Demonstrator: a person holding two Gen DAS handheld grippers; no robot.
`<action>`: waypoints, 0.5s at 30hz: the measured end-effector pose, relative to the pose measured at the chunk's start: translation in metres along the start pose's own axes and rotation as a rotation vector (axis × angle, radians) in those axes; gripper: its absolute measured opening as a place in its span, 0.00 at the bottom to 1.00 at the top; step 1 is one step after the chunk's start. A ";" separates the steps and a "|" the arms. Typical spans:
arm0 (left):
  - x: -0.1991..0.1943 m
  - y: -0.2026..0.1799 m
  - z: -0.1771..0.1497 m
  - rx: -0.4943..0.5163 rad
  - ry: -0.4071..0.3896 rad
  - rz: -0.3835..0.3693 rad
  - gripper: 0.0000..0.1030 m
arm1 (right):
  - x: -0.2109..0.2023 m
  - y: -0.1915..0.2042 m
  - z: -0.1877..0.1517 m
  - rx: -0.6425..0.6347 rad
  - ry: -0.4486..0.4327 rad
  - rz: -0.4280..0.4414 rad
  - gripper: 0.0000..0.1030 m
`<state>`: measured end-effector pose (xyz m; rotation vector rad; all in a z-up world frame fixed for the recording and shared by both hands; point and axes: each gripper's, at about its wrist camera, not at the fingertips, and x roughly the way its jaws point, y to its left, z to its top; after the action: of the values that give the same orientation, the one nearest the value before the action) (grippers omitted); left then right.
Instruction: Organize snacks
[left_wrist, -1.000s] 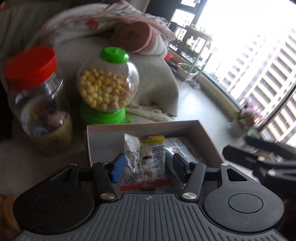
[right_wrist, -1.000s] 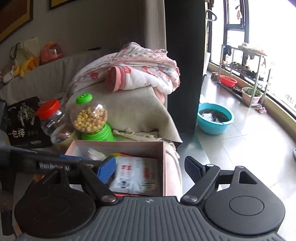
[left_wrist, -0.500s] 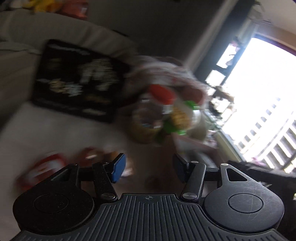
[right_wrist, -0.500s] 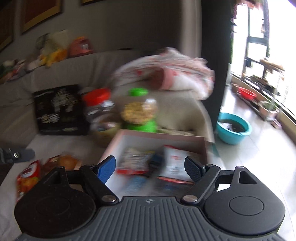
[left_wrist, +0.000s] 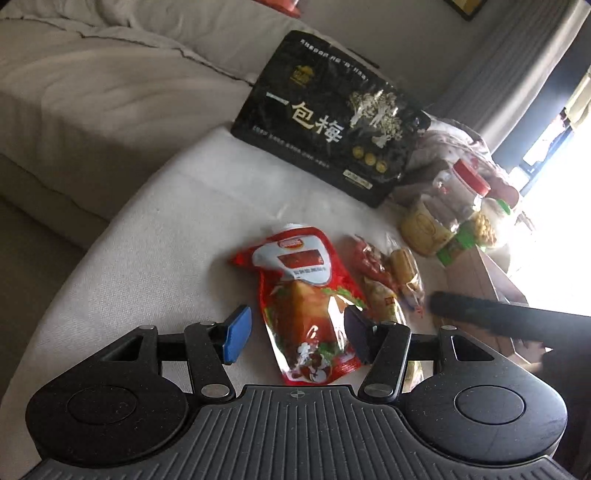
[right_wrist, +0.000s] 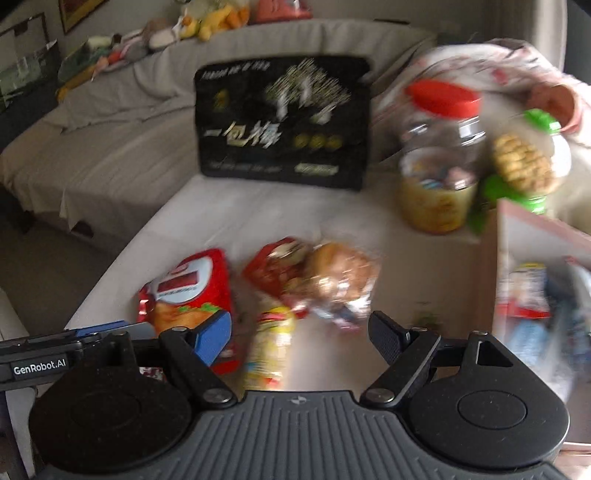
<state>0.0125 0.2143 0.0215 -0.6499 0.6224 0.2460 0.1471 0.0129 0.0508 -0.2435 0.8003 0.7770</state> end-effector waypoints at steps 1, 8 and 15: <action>0.000 0.002 0.000 -0.008 0.001 -0.004 0.59 | 0.005 0.005 -0.003 -0.009 0.000 0.000 0.80; -0.009 0.020 -0.004 -0.063 -0.021 -0.041 0.59 | 0.040 0.039 0.001 -0.169 -0.024 -0.109 0.55; -0.014 0.037 -0.001 -0.092 -0.021 -0.070 0.59 | 0.047 0.056 -0.002 -0.220 -0.009 -0.126 0.54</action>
<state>-0.0139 0.2417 0.0118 -0.7559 0.5693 0.2170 0.1269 0.0766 0.0198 -0.4829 0.6842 0.7463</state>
